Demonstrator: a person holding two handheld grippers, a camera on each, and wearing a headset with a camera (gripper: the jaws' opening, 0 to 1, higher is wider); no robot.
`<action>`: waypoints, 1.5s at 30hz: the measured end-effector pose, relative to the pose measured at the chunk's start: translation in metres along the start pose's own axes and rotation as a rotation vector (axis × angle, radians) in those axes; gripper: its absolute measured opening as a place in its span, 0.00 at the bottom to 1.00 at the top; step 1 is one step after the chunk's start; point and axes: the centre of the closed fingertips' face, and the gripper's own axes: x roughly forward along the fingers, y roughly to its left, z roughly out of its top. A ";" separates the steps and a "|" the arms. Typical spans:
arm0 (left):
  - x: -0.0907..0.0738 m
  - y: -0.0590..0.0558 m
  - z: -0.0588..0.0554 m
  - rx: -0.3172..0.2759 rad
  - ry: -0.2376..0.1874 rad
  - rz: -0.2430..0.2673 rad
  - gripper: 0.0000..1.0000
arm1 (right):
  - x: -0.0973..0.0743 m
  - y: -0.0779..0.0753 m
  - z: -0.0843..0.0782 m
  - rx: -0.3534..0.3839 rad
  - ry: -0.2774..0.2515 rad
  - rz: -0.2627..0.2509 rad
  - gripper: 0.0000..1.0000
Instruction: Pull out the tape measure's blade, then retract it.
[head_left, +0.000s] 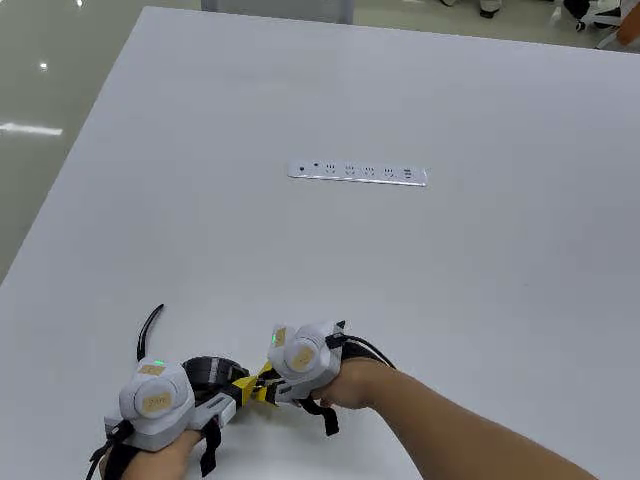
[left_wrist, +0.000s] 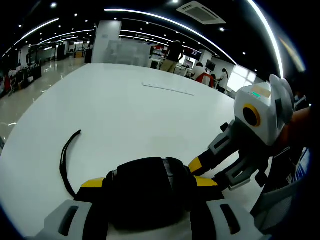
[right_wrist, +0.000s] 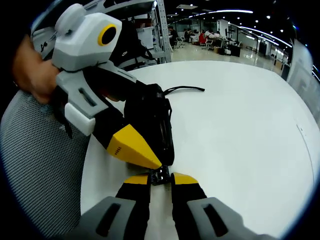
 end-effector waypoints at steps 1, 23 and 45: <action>0.000 0.000 0.000 0.000 0.000 0.000 0.63 | 0.000 0.000 0.001 0.002 -0.002 0.000 0.15; 0.000 0.000 0.000 -0.003 0.000 -0.003 0.63 | 0.004 0.001 0.004 -0.009 -0.008 0.021 0.15; -0.001 0.000 -0.001 0.009 0.005 -0.004 0.64 | 0.005 0.001 0.004 -0.040 -0.005 -0.025 0.15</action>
